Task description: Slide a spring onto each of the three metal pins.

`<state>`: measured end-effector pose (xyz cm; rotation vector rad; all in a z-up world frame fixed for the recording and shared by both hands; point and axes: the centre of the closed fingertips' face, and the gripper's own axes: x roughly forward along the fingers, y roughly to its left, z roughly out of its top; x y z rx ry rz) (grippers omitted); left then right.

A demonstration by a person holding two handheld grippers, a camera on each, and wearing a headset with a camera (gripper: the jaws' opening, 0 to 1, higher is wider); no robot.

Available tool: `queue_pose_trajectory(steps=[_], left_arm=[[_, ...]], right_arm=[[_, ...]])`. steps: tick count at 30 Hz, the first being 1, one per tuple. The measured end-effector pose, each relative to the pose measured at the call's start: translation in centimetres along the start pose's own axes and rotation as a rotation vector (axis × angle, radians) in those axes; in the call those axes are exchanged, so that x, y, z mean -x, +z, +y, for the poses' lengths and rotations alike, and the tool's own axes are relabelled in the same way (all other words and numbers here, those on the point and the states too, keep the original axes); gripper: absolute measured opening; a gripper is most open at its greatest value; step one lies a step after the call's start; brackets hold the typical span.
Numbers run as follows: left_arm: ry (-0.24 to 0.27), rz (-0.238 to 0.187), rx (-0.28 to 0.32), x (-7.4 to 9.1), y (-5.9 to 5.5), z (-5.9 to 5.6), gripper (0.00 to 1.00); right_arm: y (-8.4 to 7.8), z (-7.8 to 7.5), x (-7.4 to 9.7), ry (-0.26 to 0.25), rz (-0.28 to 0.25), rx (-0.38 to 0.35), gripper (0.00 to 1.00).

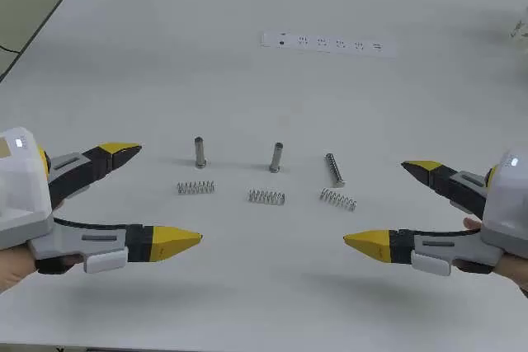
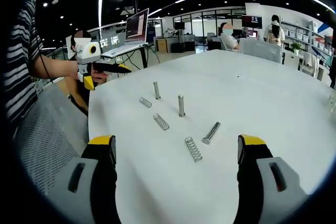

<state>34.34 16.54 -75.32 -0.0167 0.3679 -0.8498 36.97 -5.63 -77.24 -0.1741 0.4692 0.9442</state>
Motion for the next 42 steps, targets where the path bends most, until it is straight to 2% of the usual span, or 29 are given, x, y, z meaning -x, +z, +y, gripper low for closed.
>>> queue_pose_trajectory(steps=[42], left_arm=[[-0.006, 0.004, -0.002, -0.12, 0.23, 0.05, 0.92]], right_arm=[[0.12, 0.37, 0.04, -0.007, 0.0, -0.021, 0.94]])
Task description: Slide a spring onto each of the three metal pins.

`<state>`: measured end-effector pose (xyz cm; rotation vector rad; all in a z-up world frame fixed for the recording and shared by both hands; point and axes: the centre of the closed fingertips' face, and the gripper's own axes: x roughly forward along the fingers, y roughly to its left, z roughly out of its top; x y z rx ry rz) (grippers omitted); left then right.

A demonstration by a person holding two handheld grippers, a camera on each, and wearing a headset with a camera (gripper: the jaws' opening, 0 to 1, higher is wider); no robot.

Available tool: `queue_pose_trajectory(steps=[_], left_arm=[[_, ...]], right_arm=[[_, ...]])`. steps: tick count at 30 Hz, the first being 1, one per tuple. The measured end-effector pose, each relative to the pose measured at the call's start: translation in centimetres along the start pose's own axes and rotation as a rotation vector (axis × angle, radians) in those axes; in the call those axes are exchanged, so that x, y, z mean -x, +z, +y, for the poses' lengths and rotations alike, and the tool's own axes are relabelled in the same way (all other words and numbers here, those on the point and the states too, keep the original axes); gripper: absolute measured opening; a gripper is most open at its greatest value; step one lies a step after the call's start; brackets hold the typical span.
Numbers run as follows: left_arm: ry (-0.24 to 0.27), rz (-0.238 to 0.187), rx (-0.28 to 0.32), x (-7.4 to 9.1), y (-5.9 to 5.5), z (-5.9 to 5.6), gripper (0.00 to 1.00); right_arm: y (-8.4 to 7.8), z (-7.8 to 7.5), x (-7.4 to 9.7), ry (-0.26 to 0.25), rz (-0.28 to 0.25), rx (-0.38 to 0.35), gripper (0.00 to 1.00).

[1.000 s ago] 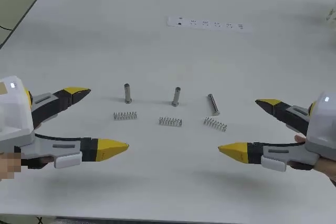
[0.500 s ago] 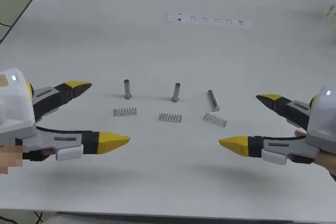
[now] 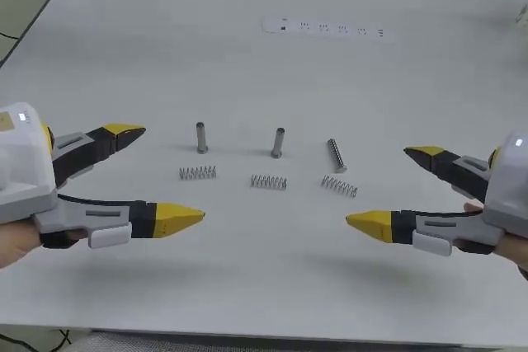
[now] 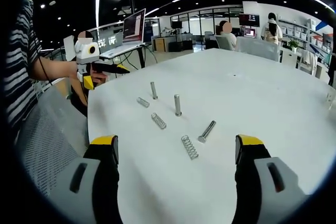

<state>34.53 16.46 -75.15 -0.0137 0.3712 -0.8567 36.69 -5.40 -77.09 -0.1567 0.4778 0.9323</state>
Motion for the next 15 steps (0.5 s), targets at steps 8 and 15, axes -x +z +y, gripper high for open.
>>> queue_pose_trajectory(steps=[8, 15], left_arm=[[-0.001, 0.0, 0.005, -0.01, -0.07, 0.02, 0.93], [-0.001, 0.0, 0.006, -0.03, -0.1, 0.1, 0.92]], right_arm=[[-0.05, -0.07, -0.07, 0.002, 0.003, 0.001, 0.93], [-0.13, -0.21, -0.13, 0.001, 0.008, -0.001, 0.93]])
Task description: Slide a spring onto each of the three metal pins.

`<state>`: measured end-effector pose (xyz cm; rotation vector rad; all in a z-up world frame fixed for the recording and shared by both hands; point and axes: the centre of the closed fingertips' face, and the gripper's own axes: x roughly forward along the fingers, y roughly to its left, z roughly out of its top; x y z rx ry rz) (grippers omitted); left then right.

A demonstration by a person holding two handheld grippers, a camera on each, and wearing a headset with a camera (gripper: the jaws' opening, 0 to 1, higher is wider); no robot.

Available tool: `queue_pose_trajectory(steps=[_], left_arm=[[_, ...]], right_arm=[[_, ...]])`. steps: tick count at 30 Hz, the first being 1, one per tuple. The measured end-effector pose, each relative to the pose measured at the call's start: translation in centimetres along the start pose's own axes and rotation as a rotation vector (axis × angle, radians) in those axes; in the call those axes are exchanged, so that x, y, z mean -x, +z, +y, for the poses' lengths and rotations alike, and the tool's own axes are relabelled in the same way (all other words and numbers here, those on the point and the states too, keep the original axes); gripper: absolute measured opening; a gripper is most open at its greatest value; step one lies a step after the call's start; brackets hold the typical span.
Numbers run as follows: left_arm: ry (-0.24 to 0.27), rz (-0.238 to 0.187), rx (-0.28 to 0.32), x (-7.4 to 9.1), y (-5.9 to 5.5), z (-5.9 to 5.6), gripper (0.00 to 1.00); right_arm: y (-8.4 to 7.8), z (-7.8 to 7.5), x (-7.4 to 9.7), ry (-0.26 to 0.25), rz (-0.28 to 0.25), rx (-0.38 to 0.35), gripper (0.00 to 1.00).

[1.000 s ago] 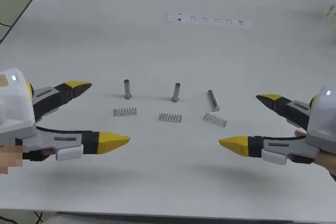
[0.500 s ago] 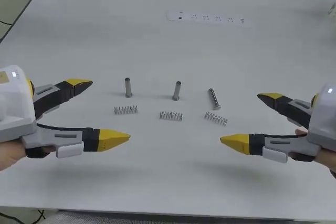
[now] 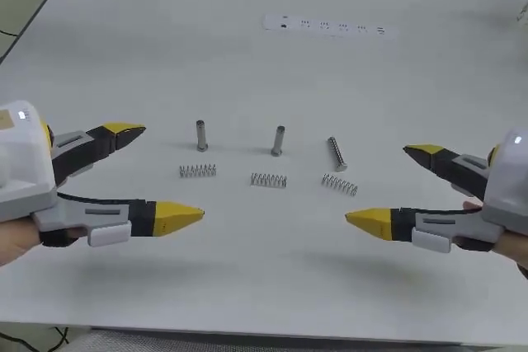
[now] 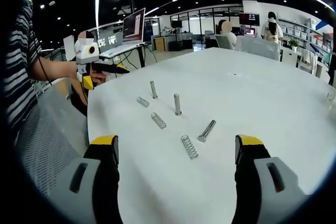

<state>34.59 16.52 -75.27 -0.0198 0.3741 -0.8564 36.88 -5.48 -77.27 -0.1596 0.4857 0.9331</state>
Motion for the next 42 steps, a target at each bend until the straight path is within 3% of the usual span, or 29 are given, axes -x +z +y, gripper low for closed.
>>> queue_pose_trajectory(steps=[12, 22, 33, 42], left_arm=[[-0.005, 0.003, 0.002, 0.1, -0.1, 0.0, 0.91], [0.001, 0.001, 0.005, 0.3, -0.1, 0.3, 0.9], [-0.005, 0.003, 0.01, 0.1, -0.2, 0.2, 0.9], [-0.004, 0.004, 0.016, 0.1, -0.3, 0.4, 0.89]], right_arm=[[1.2, -0.2, -1.3, 0.013, -0.002, -0.011, 0.89], [2.1, -1.0, -2.6, 0.009, 0.027, -0.037, 0.83], [2.3, -2.2, -3.8, 0.002, 0.072, -0.08, 0.67], [2.1, -4.1, -5.2, -0.034, 0.13, -0.12, 0.53]])
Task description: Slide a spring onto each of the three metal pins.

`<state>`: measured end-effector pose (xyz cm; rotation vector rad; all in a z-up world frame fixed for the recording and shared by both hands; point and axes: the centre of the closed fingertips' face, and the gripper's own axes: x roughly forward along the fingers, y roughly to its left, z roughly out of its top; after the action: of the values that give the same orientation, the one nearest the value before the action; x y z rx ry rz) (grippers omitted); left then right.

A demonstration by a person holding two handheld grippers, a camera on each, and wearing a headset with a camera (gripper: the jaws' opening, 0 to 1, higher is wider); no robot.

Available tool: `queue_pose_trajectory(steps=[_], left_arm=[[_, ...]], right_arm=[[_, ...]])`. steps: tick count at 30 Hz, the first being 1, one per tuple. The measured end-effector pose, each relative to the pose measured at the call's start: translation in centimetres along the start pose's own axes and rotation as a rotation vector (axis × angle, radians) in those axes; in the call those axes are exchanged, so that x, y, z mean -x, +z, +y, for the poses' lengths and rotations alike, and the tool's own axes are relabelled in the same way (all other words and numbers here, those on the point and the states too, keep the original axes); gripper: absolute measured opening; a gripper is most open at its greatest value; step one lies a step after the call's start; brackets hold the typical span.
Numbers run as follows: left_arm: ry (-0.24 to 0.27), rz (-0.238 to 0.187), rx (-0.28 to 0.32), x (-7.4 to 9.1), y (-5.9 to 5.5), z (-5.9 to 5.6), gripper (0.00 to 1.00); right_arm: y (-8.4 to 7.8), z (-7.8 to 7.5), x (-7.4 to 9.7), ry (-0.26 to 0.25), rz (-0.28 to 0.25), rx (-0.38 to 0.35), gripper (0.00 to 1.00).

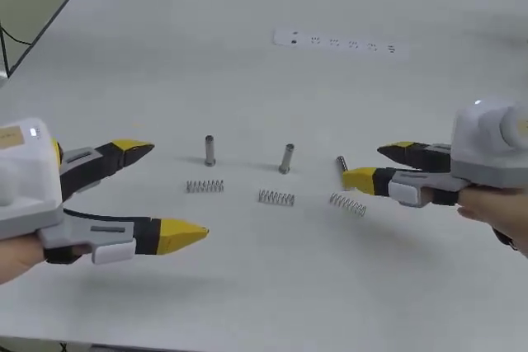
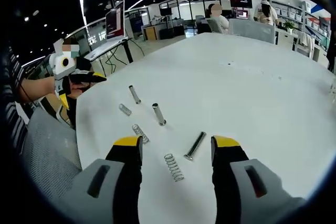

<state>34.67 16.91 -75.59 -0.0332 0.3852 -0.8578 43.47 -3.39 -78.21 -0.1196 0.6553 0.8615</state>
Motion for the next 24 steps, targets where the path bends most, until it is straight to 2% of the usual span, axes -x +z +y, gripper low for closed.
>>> queue_pose_trajectory(steps=[8, 20, 24], left_arm=[[0.007, 0.002, 0.006, 0.2, -0.4, 0.1, 0.89], [0.001, 0.008, 0.013, -0.1, -0.6, 0.0, 0.89], [0.001, 0.011, 0.011, -0.1, -0.8, 0.1, 0.89]], right_arm=[[-0.9, -1.2, -1.3, -0.022, 0.078, -0.041, 0.4], [-1.1, -2.4, -3.5, -0.057, 0.17, -0.085, 0.32], [-1.8, -3.0, -4.1, -0.083, 0.214, -0.097, 0.26]])
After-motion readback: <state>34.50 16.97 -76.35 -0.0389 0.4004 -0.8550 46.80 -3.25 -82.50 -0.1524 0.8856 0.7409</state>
